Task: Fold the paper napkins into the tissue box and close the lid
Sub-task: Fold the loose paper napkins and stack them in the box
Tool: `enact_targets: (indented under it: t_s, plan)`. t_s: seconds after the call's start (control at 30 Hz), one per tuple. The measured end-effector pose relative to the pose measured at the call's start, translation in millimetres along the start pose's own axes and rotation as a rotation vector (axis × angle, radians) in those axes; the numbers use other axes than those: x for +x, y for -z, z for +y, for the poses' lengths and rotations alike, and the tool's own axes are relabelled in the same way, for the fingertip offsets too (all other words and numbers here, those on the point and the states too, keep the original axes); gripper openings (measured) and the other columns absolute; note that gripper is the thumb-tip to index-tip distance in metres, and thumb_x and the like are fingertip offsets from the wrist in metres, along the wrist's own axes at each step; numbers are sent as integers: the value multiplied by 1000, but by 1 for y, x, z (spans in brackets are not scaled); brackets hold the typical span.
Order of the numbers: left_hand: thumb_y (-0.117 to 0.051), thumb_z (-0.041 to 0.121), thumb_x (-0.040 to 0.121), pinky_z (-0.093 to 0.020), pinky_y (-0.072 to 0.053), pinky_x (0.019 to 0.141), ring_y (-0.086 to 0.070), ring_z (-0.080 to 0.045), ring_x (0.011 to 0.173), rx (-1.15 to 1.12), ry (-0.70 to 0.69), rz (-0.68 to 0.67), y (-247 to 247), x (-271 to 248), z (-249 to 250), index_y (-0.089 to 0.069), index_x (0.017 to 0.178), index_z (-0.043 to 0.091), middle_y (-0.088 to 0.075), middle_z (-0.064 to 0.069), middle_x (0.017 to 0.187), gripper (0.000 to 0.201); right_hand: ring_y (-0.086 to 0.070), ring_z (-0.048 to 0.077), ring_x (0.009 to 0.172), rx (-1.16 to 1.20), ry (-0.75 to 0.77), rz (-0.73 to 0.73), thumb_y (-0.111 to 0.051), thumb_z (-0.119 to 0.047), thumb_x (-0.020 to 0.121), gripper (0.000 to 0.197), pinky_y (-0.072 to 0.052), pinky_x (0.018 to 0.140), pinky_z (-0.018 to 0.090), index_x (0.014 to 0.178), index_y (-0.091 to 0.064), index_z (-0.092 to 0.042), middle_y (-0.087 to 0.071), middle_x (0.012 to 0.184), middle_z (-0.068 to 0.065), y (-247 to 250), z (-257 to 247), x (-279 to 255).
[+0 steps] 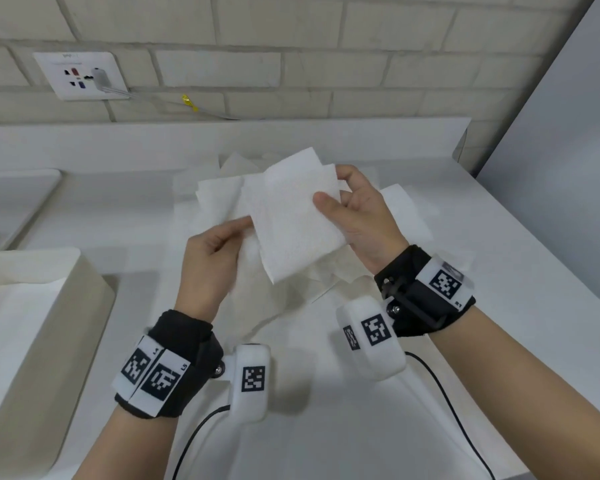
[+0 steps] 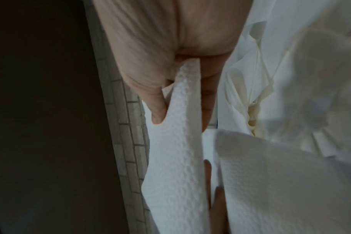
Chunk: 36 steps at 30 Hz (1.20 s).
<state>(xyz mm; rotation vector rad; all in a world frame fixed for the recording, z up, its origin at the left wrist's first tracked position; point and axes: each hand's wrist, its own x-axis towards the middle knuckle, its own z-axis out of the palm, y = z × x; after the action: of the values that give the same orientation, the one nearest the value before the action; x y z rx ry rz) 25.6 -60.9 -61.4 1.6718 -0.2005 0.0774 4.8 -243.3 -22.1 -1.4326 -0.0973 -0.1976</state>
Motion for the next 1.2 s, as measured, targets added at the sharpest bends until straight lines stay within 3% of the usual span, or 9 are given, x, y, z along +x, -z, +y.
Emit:
enact_targets:
  t_s: [0.13, 0.27, 0.4, 0.57, 0.67, 0.83, 0.97, 1.07, 1.2]
  plan:
    - [-36, -5, 94, -15, -41, 56, -54, 1, 51, -139, 96, -120, -6, -8, 12, -67, 53, 31, -60, 13, 51, 63, -56, 25, 75, -52, 90, -63, -65, -5, 83, 36, -45, 71, 36, 98, -45, -31, -61, 83, 26, -4, 3, -2]
    - [-33, 28, 102, -26, -49, 80, -65, -8, 92, -393, 163, -156, -8, -9, 15, -67, 99, 23, -72, 8, 92, 34, -54, 10, 77, -203, 174, -51, -63, 1, 84, 35, -45, 70, 19, 104, -51, -26, -56, 84, 1, -3, 6, -1]
    - [-40, 52, 90, -22, -51, 84, -65, -10, 106, -411, 106, -191, -6, -9, 14, -65, 105, 22, -72, 6, 104, 42, -53, 7, 86, -249, 145, -14, -62, 4, 84, 31, -45, 71, 15, 97, -57, -24, -57, 96, -7, -3, 10, 0]
    - [-43, 22, 99, -23, -43, 67, -55, -15, 74, -272, 43, -117, -7, -9, 13, -60, 71, 10, -59, -3, 77, 35, -54, 30, 87, -296, 115, -5, -66, -1, 81, 32, -47, 79, 30, 98, -58, -28, -59, 96, 0, 0, 17, 1]
    - [-48, 15, 98, -20, -25, 50, -32, -8, 50, -187, -2, -70, -7, -7, 12, -43, 47, 23, -36, 7, 51, 52, -47, 23, 69, -279, 65, 31, -69, -1, 78, 28, -44, 69, 31, 89, -56, -23, -52, 77, 9, 2, 19, 0]
    - [-45, 15, 100, -16, -20, 40, -22, -2, 37, -159, 44, 37, -6, -4, 17, -29, 51, 17, -25, 16, 40, 51, -58, 13, 78, -334, 69, 70, -70, 0, 78, 23, -49, 75, 21, 75, -56, -18, -61, 81, -2, 5, 17, -1]
    - [-54, 18, 93, -25, -34, 52, -39, -13, 47, 56, 107, 70, 2, 8, 3, -39, 55, 11, -41, 1, 50, 41, -55, 7, 74, -266, 156, 68, -65, 0, 82, 22, -47, 70, 18, 77, -52, -17, -57, 77, -5, 8, 3, 1]
    - [-63, 20, 88, -42, -49, 88, -65, -29, 98, 250, 137, 13, 5, 14, -10, -64, 80, -1, -69, -19, 94, 23, -51, 12, 62, -200, 193, 46, -64, -11, 83, 17, -43, 58, 22, 80, -49, -19, -54, 69, 0, 8, -12, 1]
    - [-71, 13, 82, -34, -47, 98, -62, -15, 108, 298, 81, -60, 3, 8, -6, -69, 92, 18, -69, 4, 102, 11, -62, 12, 78, -90, 182, 22, -59, -13, 83, 12, -50, 74, 25, 94, -57, -18, -68, 79, -8, 5, -22, -2]
